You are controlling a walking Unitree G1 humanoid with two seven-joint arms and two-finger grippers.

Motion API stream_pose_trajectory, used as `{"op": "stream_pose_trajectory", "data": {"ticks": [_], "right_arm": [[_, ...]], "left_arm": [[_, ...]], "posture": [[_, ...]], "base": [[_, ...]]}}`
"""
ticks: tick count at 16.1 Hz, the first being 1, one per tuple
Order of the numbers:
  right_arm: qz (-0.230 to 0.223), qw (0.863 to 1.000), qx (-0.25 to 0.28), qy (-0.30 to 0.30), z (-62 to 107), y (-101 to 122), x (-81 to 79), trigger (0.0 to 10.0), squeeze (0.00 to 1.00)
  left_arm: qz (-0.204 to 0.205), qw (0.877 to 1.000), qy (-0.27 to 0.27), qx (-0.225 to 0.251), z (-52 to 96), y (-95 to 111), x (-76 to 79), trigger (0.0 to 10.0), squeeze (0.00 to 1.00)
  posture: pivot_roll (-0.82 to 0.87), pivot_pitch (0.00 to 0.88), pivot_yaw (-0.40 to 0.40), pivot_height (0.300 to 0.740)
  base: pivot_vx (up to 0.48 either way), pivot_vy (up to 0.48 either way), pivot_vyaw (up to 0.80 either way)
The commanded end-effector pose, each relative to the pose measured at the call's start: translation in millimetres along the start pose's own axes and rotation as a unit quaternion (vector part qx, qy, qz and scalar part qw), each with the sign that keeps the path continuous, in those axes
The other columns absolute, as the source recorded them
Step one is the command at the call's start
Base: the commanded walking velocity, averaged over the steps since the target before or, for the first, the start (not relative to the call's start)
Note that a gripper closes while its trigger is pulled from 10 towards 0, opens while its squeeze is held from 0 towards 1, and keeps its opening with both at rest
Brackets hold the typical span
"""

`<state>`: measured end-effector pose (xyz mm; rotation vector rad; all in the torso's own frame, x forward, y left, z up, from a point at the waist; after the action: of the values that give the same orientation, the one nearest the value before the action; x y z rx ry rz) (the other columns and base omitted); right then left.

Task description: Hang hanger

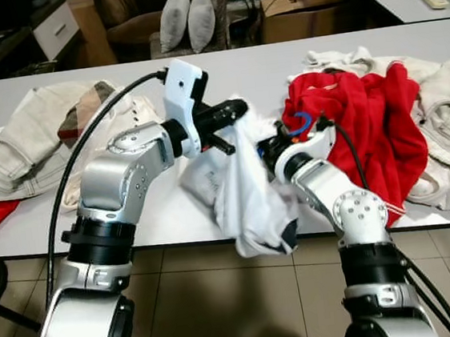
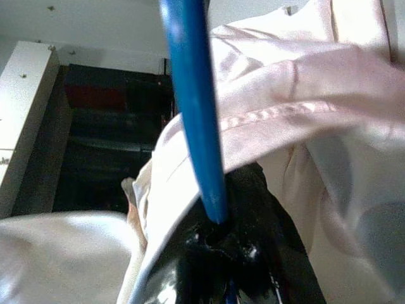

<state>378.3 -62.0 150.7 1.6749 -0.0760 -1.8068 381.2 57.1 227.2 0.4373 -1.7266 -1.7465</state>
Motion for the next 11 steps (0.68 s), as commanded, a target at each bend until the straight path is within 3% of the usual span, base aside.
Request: {"op": "stream_pose_trajectory", "data": {"ticks": [1, 2, 4, 6, 9, 11], "right_arm": [[-0.046, 0.998, -0.024, 0.029, 0.4, -24, -20.8, 10.0, 0.00], [-0.055, 0.998, -0.016, 0.024, 4.3, -20, -18.5, 10.0, 0.00], [-0.064, 0.998, -0.007, 0.017, 7.8, -15, -14.9, 10.0, 0.00], [-0.077, 0.997, 0.009, 0.012, 14.4, -4, -9.6, 10.0, 0.00], [-0.062, 0.998, 0.008, 0.009, 16.0, -1, -8.8, 10.0, 0.00], [-0.062, 0.998, 0.008, 0.009, 16.0, -1, -8.8, 10.0, 0.00]], "left_arm": [[-0.003, 1.000, 0.020, -0.009, 4.2, -3, -10.5, 10.0, 0.72], [-0.004, 0.999, 0.036, -0.035, 8.3, -15, -19.2, 10.0, 1.00], [-0.013, 0.997, 0.055, -0.053, 14.3, -24, -29.9, 10.0, 1.00], [-0.012, 0.995, 0.080, -0.062, 29.4, -30, -49.1, 10.0, 1.00], [-0.016, 0.990, 0.118, -0.074, 44.4, -39, -71.3, 10.0, 1.00], [-0.016, 0.990, 0.118, -0.074, 44.4, -39, -71.3, 10.0, 1.00]], "posture": [[0.01, 0.000, 0.076, 0.740], [-0.02, 0.000, 0.078, 0.740], [-0.02, 0.000, 0.079, 0.740], [-0.04, 0.000, 0.069, 0.740], [-0.04, 0.000, 0.064, 0.740], [-0.04, 0.000, 0.064, 0.740]], "base": [[0.000, 0.000, 0.00], [0.000, 0.000, 0.00], [0.000, 0.000, 0.00], [0.000, 0.000, 0.00], [0.000, 0.000, 0.00], [0.000, 0.000, 0.00]]}}
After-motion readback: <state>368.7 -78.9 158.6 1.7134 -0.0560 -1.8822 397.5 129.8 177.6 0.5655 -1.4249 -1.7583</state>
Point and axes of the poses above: a point about 5 cm out from each wrist's last joint towards the gripper, its own z axis pointing back from the gripper into the wrist, its own y axis along the axis of the wrist's last joint, x = y × z, the point moved 5 cm from there along -z, pointing out of the wrist towards the gripper, and after that the axes turned 8 degrees about z, right-handed, at the moved point
